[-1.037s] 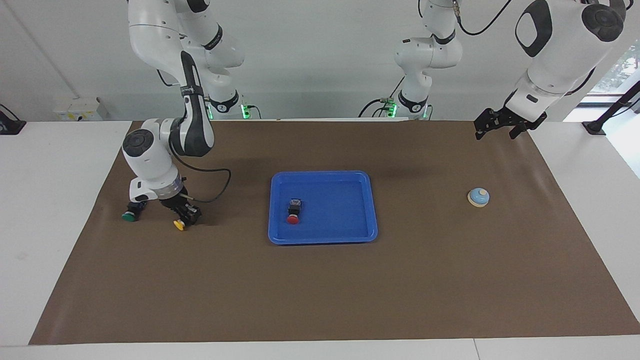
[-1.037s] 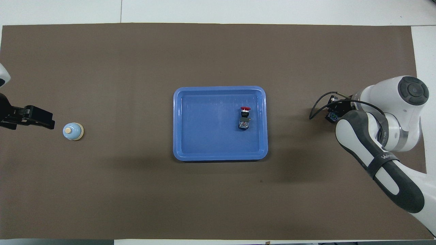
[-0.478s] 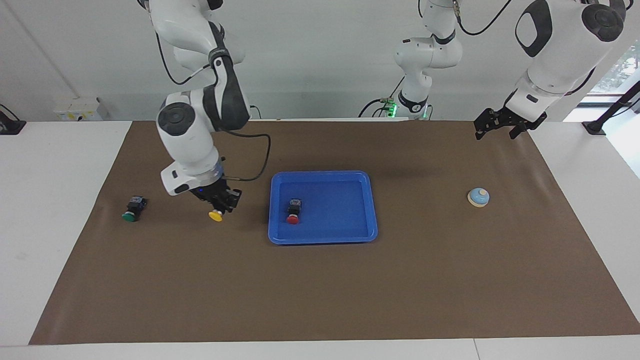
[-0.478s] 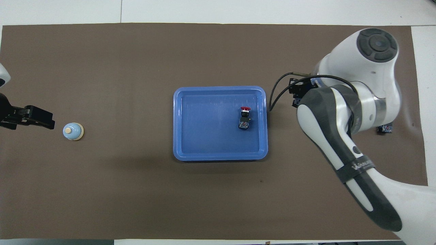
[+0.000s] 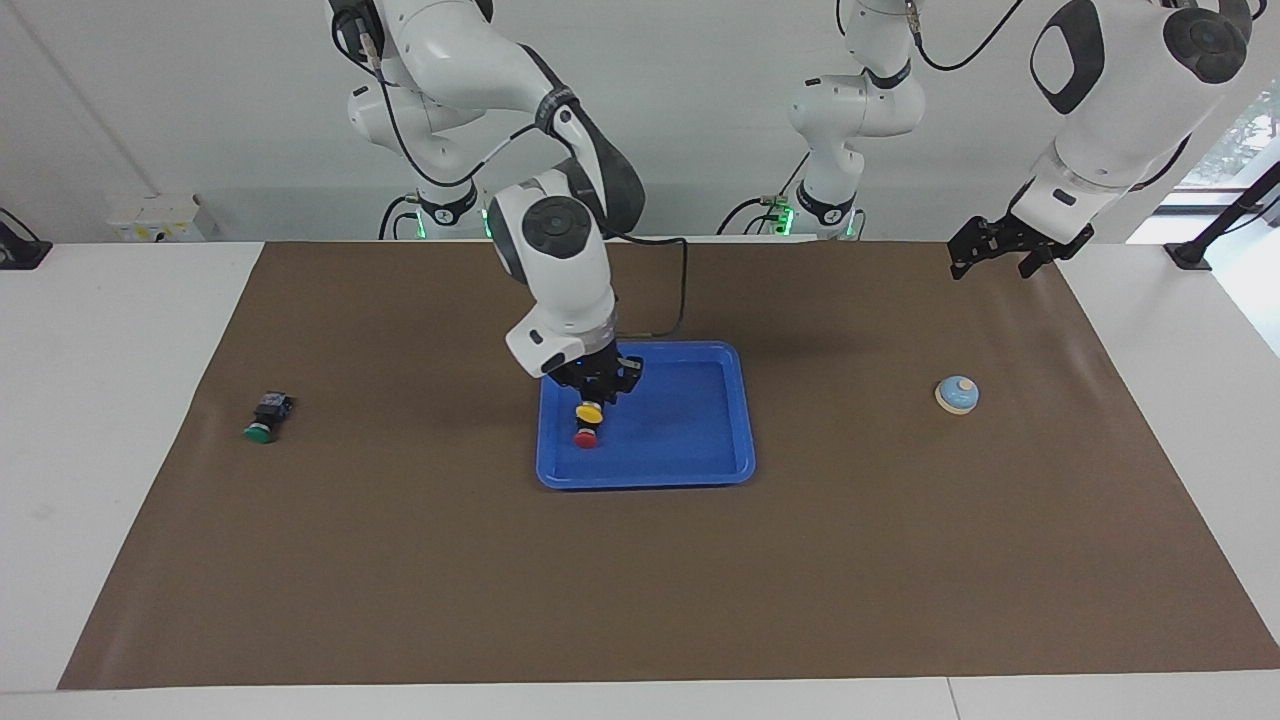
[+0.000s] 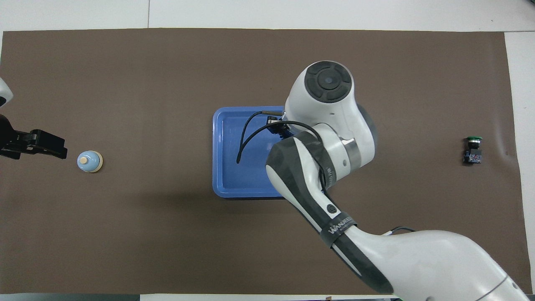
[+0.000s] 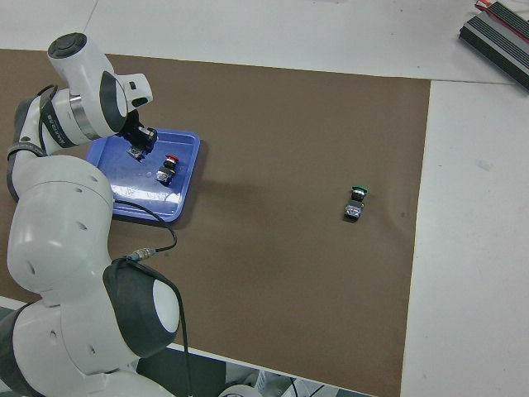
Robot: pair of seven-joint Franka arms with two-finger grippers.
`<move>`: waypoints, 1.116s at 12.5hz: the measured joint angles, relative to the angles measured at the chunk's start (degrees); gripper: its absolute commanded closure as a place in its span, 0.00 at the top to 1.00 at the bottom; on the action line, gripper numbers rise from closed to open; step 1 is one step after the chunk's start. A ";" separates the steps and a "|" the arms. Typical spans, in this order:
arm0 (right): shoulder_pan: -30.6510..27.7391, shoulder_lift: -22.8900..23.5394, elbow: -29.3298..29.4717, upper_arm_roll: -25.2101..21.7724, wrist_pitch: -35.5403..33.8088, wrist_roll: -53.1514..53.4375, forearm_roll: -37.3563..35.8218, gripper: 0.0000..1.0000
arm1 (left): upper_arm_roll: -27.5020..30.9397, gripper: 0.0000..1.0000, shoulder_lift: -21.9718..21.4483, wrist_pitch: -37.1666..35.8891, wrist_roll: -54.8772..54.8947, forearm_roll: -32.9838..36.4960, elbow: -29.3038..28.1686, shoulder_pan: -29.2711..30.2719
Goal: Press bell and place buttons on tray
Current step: 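Place the yellow button in the tray beside the red one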
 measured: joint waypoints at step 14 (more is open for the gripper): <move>3.55 3.31 -7.35 -0.92 14.20 1.13 -1.04 1.00 | 0.00 1.00 0.00 0.00 0.00 0.00 0.00 0.00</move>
